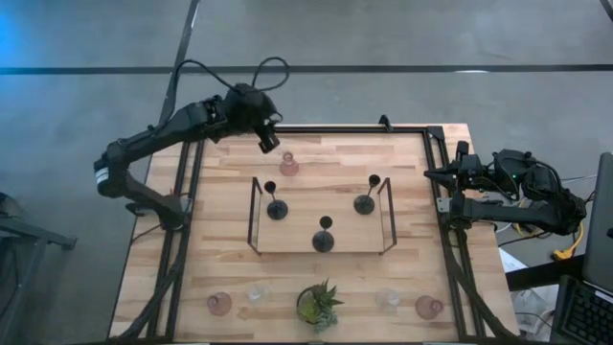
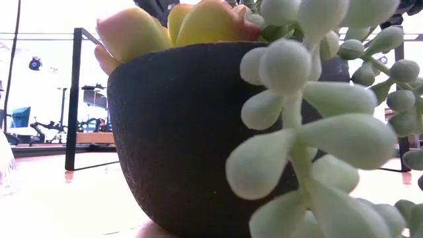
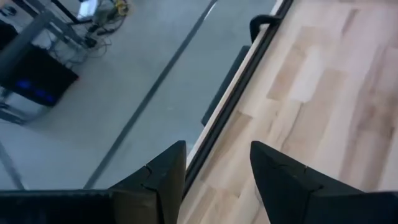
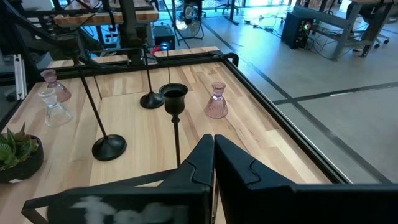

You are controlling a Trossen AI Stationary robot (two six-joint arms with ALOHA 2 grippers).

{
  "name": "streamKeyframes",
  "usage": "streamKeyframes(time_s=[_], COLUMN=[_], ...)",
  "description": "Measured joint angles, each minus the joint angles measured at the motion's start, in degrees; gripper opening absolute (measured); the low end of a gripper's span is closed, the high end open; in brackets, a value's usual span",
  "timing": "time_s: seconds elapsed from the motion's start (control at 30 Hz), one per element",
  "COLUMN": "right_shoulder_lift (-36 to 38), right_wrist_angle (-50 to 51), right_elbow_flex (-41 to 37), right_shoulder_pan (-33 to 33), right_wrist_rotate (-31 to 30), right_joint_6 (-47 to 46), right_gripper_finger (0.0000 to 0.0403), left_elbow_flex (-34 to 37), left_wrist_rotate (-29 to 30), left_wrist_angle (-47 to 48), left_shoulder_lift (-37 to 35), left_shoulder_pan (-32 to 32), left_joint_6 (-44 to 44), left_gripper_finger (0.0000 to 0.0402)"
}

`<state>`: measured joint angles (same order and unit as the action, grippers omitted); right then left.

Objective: Pick & Place candle stick holders
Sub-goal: Put the top pink glass candle holder on the shelf

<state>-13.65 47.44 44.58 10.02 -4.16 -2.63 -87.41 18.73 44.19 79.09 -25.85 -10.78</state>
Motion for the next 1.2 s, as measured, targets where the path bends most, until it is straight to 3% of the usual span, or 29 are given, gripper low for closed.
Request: streamKeyframes(time_s=[0.13,0.3,0.77,1.2], right_shoulder_lift=[0.00,0.00,0.00,0.00], right_wrist_angle=[0.00,0.00,0.00,0.00], right_elbow_flex=[0.00,0.00,-0.01,0.00], right_shoulder_pan=[0.00,0.02,0.02,0.02], right_wrist_rotate=[0.01,0.02,0.00,0.00], right_joint_6=[0.00,0.00,0.00,0.00], right_gripper_finger=[0.0008,0.0008,0.0008,0.0008], left_elbow_flex=[5.48,5.65,-3.56,-3.31], left_wrist_rotate=[-9.64,-21.85,-23.96,-19.60], left_wrist_angle=[-4.90,-4.36,3.48,5.60], left_shoulder_lift=[-0.30,3.83,22.33,28.00], left_shoulder_pan=[-8.35,-16.06,-13.51,-11.45], left_joint_6=[-1.91,-4.96,-9.36,-9.27], left_gripper_finger=[0.0179,0.0173,0.0171,0.0170])
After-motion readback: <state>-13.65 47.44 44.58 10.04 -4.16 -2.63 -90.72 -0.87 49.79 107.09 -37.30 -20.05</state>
